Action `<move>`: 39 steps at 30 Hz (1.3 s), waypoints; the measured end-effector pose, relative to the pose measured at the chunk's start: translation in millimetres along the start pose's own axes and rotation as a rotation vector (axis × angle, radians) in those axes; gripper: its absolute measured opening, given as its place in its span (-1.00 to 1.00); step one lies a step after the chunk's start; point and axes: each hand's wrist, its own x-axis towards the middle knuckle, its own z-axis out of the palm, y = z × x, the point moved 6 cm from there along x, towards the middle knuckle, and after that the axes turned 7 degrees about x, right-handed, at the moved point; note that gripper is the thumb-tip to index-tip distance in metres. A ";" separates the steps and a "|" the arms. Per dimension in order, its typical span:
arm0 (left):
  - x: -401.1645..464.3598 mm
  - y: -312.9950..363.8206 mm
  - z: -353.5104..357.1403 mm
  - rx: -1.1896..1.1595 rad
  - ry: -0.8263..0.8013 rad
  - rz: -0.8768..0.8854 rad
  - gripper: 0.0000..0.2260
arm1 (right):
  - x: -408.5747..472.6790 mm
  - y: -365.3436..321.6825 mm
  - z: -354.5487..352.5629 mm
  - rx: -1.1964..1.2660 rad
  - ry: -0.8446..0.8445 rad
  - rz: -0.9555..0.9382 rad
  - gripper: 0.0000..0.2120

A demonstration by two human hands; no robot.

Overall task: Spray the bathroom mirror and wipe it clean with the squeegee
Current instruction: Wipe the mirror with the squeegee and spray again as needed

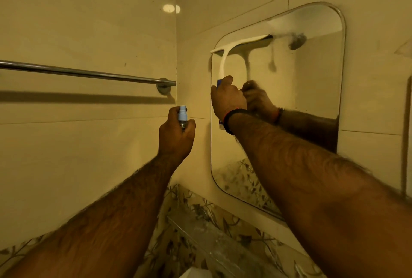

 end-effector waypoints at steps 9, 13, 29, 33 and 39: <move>-25.8 -1.3 16.0 -0.008 -0.038 -0.036 -0.67 | -55.2 36.3 36.6 -0.015 -0.072 0.060 -0.75; -41.1 -6.3 21.9 -0.003 -0.056 -0.053 -0.67 | -78.9 46.8 44.8 -0.035 -0.092 0.076 -0.76; -95.7 -21.1 11.8 0.016 -0.117 -0.144 -0.65 | -201.3 90.4 68.7 -0.069 -0.313 0.198 -0.76; -105.4 -22.0 4.6 0.019 -0.118 -0.158 -0.65 | -224.8 96.3 71.2 -0.057 -0.365 0.245 -0.74; -116.7 -21.2 -3.8 0.024 -0.134 -0.180 -0.64 | -252.7 106.9 67.1 -0.052 -0.401 0.311 -0.76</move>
